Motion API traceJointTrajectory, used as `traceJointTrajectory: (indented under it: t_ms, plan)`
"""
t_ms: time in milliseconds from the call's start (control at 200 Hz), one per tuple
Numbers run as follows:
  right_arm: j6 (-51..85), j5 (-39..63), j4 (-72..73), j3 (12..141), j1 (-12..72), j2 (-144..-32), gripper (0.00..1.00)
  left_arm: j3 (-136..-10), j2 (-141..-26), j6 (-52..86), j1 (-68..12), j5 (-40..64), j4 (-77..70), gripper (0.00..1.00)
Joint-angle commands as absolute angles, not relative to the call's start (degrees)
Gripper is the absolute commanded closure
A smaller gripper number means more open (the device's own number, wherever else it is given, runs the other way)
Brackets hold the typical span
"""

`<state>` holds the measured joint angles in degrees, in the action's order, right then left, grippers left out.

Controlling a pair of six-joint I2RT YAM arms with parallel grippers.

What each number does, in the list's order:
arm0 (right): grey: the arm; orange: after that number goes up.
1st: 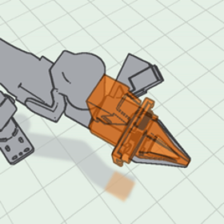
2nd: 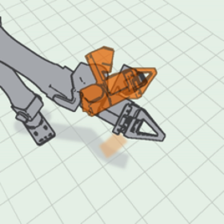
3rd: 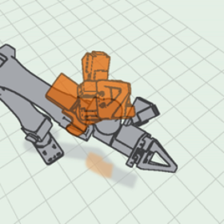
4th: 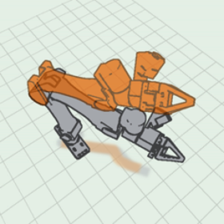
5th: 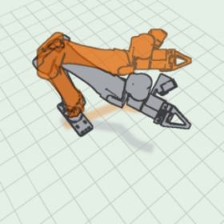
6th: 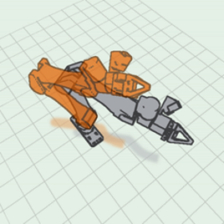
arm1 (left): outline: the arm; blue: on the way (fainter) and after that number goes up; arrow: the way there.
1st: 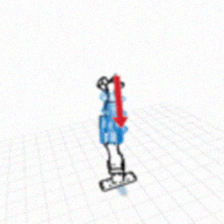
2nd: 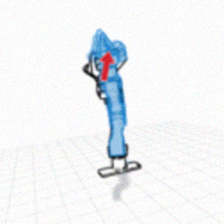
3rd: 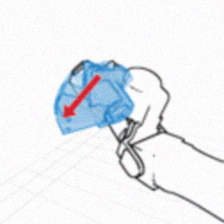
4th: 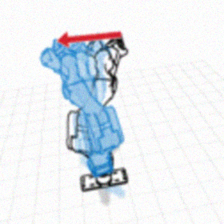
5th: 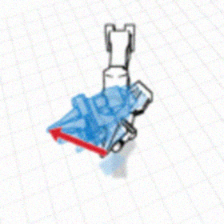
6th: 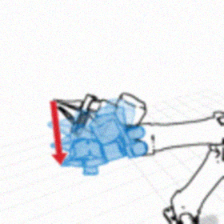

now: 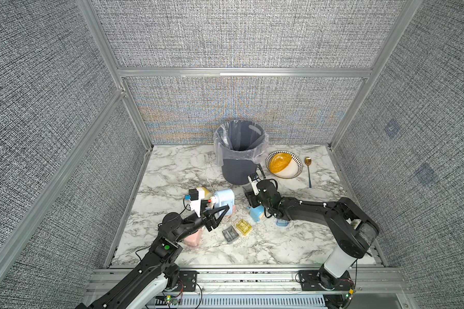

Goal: Take out the pencil sharpener tray and clean the shavings
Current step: Place the container at the center of the board.

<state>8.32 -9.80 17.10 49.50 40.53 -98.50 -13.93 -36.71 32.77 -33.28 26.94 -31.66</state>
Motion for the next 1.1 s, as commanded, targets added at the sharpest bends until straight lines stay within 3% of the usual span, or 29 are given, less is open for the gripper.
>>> traceJointTrajectory:
  t_ms: [0, 150, 591, 896, 1096]
  plan:
    - [6.33, -11.04, 13.51, 49.66, 40.58, -99.88, 0.45, -14.58, -36.93, 32.17, -33.22, 27.23, -34.63, 1.00]
    - [6.46, -10.39, 11.69, 49.48, 40.58, -99.77, 0.38, -14.90, -37.09, 32.17, -33.22, 27.30, -34.63, 1.00]
    - [8.07, -8.70, 8.51, 46.32, 37.65, -87.43, 0.35, -15.68, -38.12, 31.99, -33.22, 27.79, -34.61, 1.00]
    - [6.47, -8.57, 9.75, 45.47, 34.18, -94.69, 0.34, -16.40, -41.37, 32.26, -33.23, 29.16, -36.47, 1.00]
    - [7.52, -7.82, 9.02, 44.65, 34.18, -91.62, 0.34, -16.06, -42.02, 32.35, -33.22, 29.62, -36.91, 1.00]
